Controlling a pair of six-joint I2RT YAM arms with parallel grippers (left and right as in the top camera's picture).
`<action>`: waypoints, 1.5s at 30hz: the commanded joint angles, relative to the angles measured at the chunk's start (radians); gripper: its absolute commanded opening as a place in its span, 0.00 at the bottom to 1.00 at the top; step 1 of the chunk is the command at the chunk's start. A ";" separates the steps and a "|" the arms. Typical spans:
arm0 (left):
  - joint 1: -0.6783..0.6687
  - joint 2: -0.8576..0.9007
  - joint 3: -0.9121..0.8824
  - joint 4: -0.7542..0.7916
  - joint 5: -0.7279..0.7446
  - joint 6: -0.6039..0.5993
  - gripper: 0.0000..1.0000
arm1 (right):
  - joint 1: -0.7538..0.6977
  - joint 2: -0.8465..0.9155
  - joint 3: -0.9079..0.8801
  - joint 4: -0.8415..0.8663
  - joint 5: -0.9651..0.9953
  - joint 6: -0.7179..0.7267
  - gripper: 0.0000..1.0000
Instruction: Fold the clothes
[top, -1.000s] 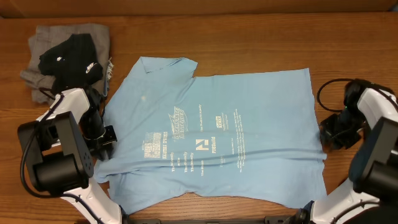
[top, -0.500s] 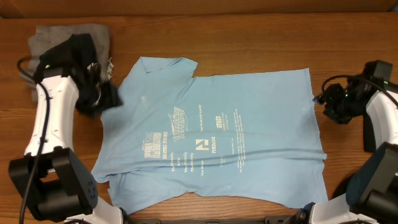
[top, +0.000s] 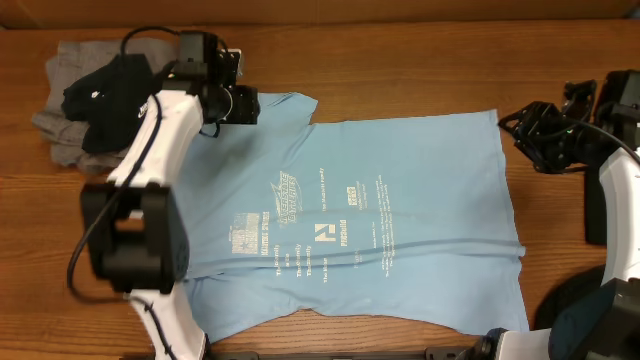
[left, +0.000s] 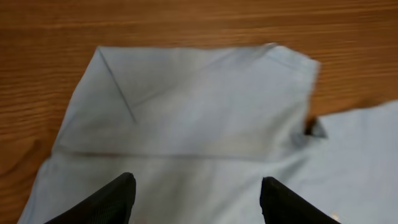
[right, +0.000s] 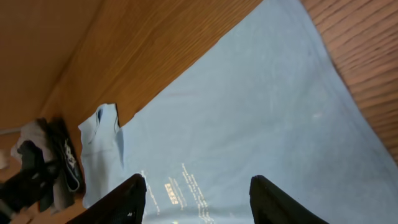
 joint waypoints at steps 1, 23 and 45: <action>0.019 0.112 0.086 0.003 -0.044 -0.065 0.63 | 0.023 -0.012 0.018 -0.014 0.005 -0.008 0.58; 0.019 0.274 0.129 0.172 -0.039 -0.161 0.46 | 0.066 -0.012 0.016 -0.046 0.138 -0.008 0.59; 0.056 0.196 0.206 0.060 0.039 -0.182 0.04 | 0.066 0.002 -0.014 0.218 0.240 0.004 0.64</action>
